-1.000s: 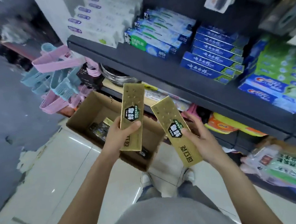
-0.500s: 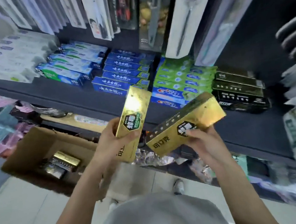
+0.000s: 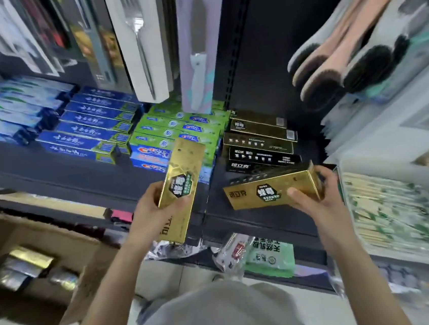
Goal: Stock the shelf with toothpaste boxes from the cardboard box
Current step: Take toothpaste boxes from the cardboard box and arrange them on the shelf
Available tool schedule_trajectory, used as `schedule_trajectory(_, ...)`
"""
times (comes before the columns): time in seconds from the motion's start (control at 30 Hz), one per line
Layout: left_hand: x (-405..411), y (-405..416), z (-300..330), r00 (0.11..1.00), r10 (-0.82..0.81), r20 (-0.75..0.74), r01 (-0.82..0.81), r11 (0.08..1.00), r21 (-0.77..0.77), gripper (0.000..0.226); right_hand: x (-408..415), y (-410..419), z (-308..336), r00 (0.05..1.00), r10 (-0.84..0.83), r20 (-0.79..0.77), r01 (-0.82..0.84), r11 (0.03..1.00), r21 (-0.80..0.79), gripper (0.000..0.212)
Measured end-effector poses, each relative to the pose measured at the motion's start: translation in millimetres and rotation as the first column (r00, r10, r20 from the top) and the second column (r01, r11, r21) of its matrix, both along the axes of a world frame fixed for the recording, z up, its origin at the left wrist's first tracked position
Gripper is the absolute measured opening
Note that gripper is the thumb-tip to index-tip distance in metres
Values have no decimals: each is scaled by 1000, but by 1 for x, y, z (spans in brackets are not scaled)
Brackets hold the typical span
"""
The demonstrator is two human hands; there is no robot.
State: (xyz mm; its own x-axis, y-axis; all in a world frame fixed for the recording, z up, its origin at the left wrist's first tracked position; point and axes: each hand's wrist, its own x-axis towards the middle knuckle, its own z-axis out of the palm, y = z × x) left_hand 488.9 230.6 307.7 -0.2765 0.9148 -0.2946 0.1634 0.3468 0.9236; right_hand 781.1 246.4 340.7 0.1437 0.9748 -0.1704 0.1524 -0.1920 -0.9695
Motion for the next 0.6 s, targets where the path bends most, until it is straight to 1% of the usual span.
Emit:
schedule_trajectory(0.07,4,2,-1,1000,-10,-4,10,1000,-11,34,8,7,-5,987,-3,163,5,1000,-15,52)
schedule_trajectory(0.1,6,4,-1,1000,-12,-6,12,1000,-15,34,13,11,-5,962,-4,272,7,1000,-10,49)
schedule_trajectory(0.13,7,5,-1,1000,-9,-13,9,1000,-21,35,19,14,-5,918,9,396,-10,1000,2,48)
schedule_trajectory(0.17,7,6,-2,1000,-5,-25,4,1000,-23,36,26,17,-4,846,51,530,-61,998,2,51)
schedule_trajectory(0.2,7,7,-2,999,-2,-37,1,1000,-26,37,34,18,-2,749,124,651,-136,990,-32,57)
schedule_trajectory(0.23,6,9,-3,999,0,-45,-2,1000,-31,38,39,18,0,641,202,740,-212,974,-83,63)
schedule_trajectory(0.27,6,10,-3,999,0,-54,-1,999,-34,39,44,18,1,539,251,804,-273,955,-115,66)
schedule_trajectory(0.3,5,11,-3,998,-5,-63,3,999,-34,40,48,17,0,462,246,852,-317,943,-101,63)
schedule_trajectory(0.33,5,11,-3,997,-12,-71,9,999,-35,41,51,16,0,424,210,881,-349,936,-55,59)
schedule_trajectory(0.37,4,12,-4,997,-19,-80,16,999,-35,41,53,15,0,433,164,886,-367,930,7,55)
schedule_trajectory(0.4,5,12,-4,996,-25,-87,21,999,-36,41,53,14,0,489,125,863,-361,930,70,52)
schedule_trajectory(0.47,6,12,-5,996,-29,-82,26,999,-38,42,52,22,3,673,79,736,-269,952,144,50)
schedule_trajectory(0.5,8,12,-5,997,-27,-75,24,999,-40,42,50,31,3,748,80,659,-225,965,138,50)
schedule_trajectory(0.53,10,13,-5,997,-27,-68,24,999,-44,43,48,43,0,792,88,605,-207,970,129,50)
schedule_trajectory(0.6,14,14,-5,997,-37,-65,33,998,-51,42,43,72,-9,814,89,574,-209,967,148,49)
